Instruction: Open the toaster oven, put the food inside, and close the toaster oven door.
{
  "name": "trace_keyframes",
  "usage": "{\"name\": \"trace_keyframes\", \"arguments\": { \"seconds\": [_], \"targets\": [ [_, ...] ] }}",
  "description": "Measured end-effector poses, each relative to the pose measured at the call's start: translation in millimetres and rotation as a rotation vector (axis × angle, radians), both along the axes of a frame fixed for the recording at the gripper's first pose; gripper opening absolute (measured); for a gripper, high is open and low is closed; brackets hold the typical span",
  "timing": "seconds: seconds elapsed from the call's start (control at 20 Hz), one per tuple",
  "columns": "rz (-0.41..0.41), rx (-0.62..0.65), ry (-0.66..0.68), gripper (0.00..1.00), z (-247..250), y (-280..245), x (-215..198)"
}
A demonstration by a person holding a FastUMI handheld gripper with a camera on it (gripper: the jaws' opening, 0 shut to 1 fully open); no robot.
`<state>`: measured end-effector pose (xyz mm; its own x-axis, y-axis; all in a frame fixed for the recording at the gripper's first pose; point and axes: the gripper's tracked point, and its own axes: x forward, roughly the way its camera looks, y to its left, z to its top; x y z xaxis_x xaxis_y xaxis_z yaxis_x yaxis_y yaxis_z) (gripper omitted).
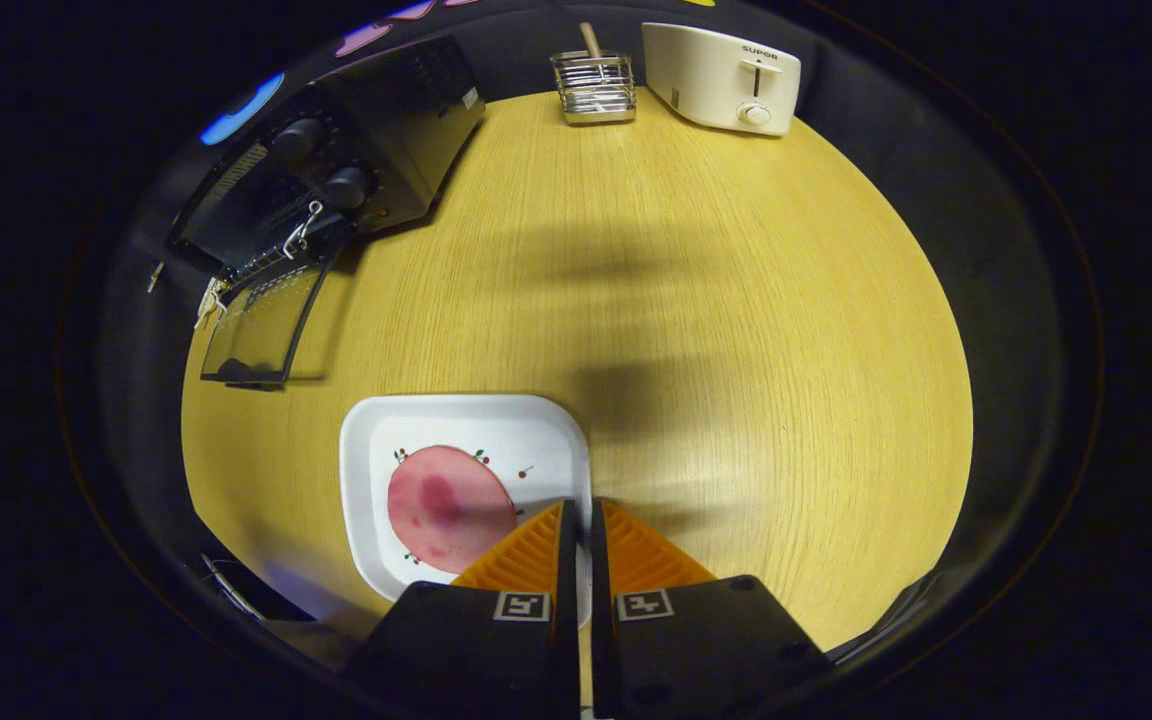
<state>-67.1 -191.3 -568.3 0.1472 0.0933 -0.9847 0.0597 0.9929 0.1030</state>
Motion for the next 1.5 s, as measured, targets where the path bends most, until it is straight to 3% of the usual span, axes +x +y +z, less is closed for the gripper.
{"name": "trace_keyframes", "arguments": {
  "seconds": [0.2, 0.45, 0.6, 0.85, 1.05, 1.35, 1.5],
  "targets": [
    [0.040, 0.028, 0.012, 0.05, -0.7, 1.2, 0.9],
    [-0.022, 0.112, 0.065, 0.05, 3.9, -0.6, -6.3],
    [-0.195, 0.277, 0.099, 0.05, 20.4, 10.1, -8.6],
    [-0.412, 0.410, 0.085, 0.05, 42.3, 20.6, -12.7],
    [-0.611, 0.570, 0.037, 0.05, 78.1, 57.9, -10.2],
    [-0.775, 0.666, -0.086, 0.05, 119.8, 135.9, 24.8],
    [-0.869, 0.668, -0.104, 0.05, 109.4, 171.9, 51.8]
  ]
}}
